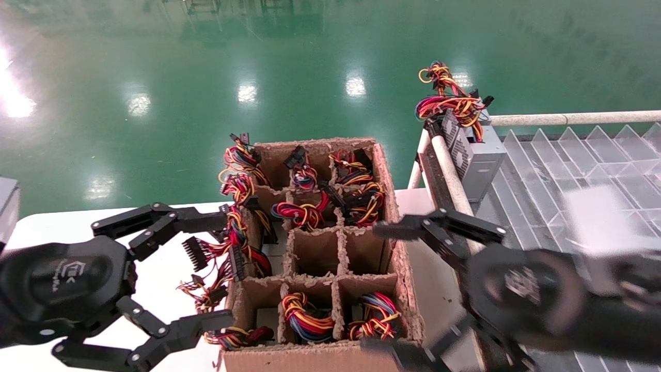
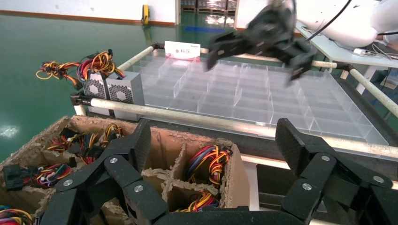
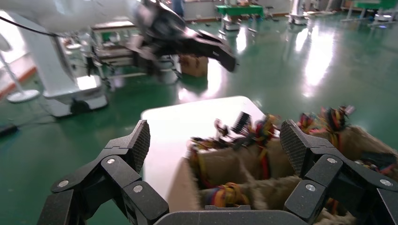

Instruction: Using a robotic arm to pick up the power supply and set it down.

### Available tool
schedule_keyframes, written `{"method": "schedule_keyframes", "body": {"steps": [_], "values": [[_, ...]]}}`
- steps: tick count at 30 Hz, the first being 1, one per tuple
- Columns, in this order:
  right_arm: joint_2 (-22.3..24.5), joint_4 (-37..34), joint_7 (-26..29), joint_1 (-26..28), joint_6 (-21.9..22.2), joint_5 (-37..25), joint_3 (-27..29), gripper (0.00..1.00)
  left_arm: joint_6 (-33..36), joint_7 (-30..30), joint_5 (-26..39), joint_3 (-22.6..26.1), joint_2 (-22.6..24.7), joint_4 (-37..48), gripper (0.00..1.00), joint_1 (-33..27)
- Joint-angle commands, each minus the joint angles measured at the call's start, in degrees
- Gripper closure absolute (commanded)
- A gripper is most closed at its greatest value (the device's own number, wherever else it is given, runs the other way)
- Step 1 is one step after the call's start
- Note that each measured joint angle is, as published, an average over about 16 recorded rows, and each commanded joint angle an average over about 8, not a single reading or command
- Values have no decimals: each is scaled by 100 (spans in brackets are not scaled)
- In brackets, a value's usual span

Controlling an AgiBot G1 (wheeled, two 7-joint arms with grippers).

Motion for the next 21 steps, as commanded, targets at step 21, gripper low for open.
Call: {"method": "schedule_keyframes", "body": {"steps": [21], "values": [[-2028, -396, 279, 1317, 263, -2364, -1600, 0, 0, 0, 0, 0, 0, 0, 100, 0]]}}
